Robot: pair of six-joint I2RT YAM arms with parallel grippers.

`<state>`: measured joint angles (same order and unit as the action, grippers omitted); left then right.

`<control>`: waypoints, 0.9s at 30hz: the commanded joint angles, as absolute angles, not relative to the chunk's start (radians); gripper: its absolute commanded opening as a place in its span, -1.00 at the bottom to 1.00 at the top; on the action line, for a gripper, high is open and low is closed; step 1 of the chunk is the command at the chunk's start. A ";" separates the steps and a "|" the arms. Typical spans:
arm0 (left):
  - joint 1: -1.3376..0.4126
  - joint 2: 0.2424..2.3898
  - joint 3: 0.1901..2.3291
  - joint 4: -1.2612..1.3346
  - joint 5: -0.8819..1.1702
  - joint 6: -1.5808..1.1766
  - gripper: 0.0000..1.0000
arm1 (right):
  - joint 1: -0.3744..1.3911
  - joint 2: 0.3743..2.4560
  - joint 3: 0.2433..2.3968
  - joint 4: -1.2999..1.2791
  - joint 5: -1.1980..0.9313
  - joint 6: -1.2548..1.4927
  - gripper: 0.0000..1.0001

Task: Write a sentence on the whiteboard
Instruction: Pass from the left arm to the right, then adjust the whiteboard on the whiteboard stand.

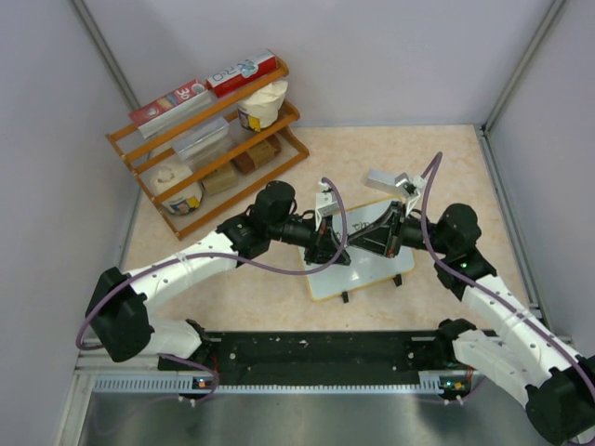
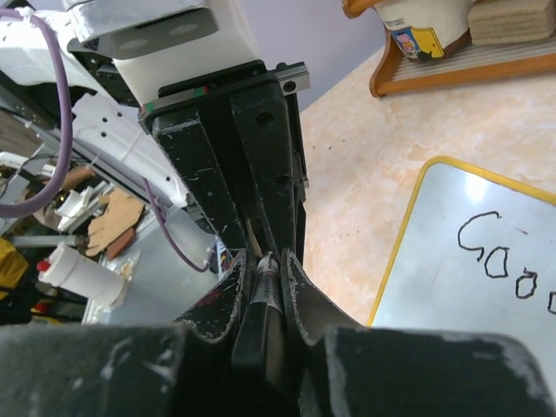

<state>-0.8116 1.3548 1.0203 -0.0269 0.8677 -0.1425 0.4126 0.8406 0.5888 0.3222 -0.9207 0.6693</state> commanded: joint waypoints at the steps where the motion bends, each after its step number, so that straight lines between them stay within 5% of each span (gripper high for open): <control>1: -0.810 1.335 1.060 0.005 0.885 -0.140 -1.00 | 0.428 0.836 0.595 0.350 -0.936 0.654 -1.00; 6: -0.810 1.332 1.057 0.005 0.865 -0.137 -0.94 | 0.428 0.827 0.598 0.312 -0.911 0.631 -1.00; 10: -0.807 1.295 1.043 -0.044 0.763 -0.121 0.11 | 0.426 0.802 0.610 0.215 -0.839 0.580 -1.00; 13: -0.796 1.220 1.000 -0.048 0.645 -0.132 0.39 | 0.428 0.781 0.623 0.120 -0.744 0.532 -1.00; 22: -0.704 0.921 0.711 -0.028 0.203 -0.359 0.72 | 0.399 0.700 0.607 -0.023 -0.439 0.489 -1.00; 27: -0.603 0.925 0.594 0.039 0.251 -0.489 0.74 | 0.367 0.670 0.607 -0.072 -0.399 0.480 -1.00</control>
